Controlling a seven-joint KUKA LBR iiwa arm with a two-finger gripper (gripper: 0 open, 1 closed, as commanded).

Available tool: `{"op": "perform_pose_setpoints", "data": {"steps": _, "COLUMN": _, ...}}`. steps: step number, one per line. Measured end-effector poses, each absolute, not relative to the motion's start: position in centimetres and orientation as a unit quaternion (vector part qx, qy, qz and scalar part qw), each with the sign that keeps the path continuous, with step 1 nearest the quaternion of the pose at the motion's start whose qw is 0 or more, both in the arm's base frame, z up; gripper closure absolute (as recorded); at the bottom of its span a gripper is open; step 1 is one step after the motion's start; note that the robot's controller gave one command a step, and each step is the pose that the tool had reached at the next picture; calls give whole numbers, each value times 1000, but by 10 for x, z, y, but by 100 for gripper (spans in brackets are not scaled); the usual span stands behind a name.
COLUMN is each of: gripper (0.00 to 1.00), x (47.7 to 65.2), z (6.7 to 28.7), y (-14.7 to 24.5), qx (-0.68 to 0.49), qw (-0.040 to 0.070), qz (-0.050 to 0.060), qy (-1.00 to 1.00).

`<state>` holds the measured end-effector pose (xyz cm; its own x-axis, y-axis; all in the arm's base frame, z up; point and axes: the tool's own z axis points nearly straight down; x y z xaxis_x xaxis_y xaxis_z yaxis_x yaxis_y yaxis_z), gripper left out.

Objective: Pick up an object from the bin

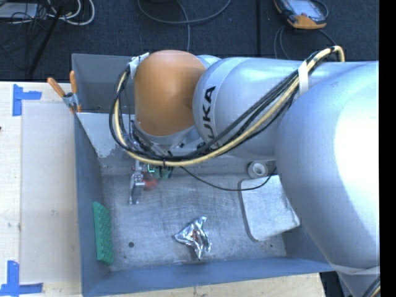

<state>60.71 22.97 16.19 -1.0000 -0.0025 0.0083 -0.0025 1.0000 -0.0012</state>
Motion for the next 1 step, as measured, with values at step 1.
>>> {"op": "perform_pose_setpoints", "data": {"steps": 1, "gripper": 0, "x": 605, "z": 74, "y": 107, "qx": 77, "qw": -9, "qz": -1, "qy": -997}}
